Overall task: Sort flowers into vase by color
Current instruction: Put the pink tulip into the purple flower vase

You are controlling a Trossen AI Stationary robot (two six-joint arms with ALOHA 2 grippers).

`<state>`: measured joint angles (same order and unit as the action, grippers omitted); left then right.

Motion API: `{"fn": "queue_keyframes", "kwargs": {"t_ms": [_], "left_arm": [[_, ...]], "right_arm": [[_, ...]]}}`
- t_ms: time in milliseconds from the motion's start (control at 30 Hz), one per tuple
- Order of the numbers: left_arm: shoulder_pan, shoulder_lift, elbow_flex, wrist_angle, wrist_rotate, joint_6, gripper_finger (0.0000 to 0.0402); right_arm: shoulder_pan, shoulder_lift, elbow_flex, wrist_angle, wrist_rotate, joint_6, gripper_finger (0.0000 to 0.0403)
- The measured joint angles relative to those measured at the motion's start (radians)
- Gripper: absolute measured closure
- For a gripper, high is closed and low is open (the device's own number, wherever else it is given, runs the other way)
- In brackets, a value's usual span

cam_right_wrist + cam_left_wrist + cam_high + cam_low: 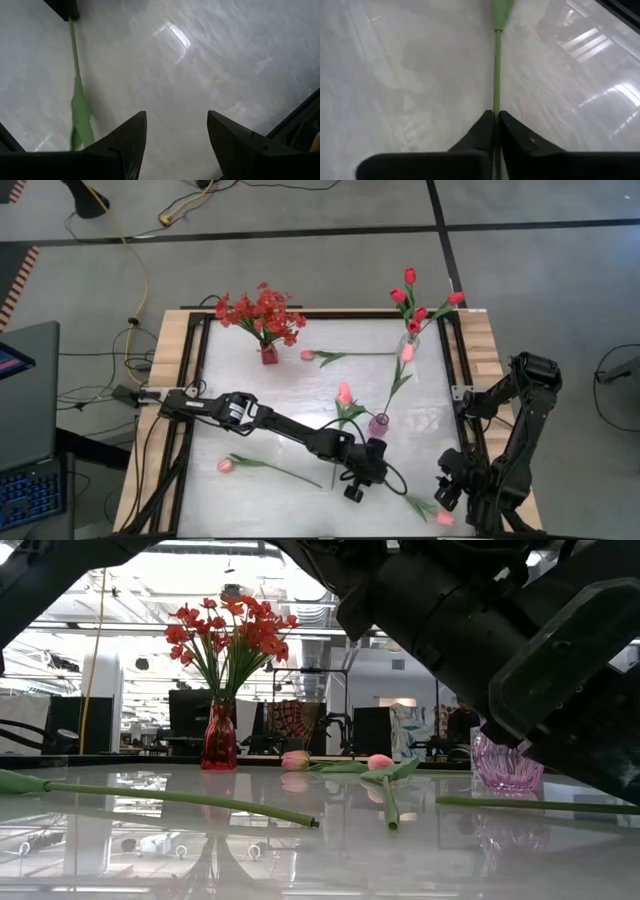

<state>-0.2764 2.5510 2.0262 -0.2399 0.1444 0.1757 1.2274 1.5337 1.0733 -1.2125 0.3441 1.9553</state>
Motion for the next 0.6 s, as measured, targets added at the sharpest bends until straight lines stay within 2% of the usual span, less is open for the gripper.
{"fn": "queue_keyframes", "kwargs": {"t_ms": [100,200,467,600], "left_arm": [[-0.004,-0.005,0.0,-0.012,-0.004,-0.01,0.0396],[-0.019,-0.033,-0.001,-0.103,-0.046,-0.012,0.04],[-0.074,-0.156,-0.005,-0.254,-0.262,0.085,0.0401],[-0.077,-0.227,-0.004,-0.367,-0.29,0.101,0.0401]], "right_arm": [[0.0,0.0,0.0,0.001,0.001,-0.002,0.0168],[0.0,0.0,0.0,-0.001,0.009,-0.027,0.0168],[-0.028,-0.033,0.0,-0.074,0.124,-0.103,0.0168],[-0.042,-0.047,0.0,-0.11,0.192,-0.108,0.0168]]}}
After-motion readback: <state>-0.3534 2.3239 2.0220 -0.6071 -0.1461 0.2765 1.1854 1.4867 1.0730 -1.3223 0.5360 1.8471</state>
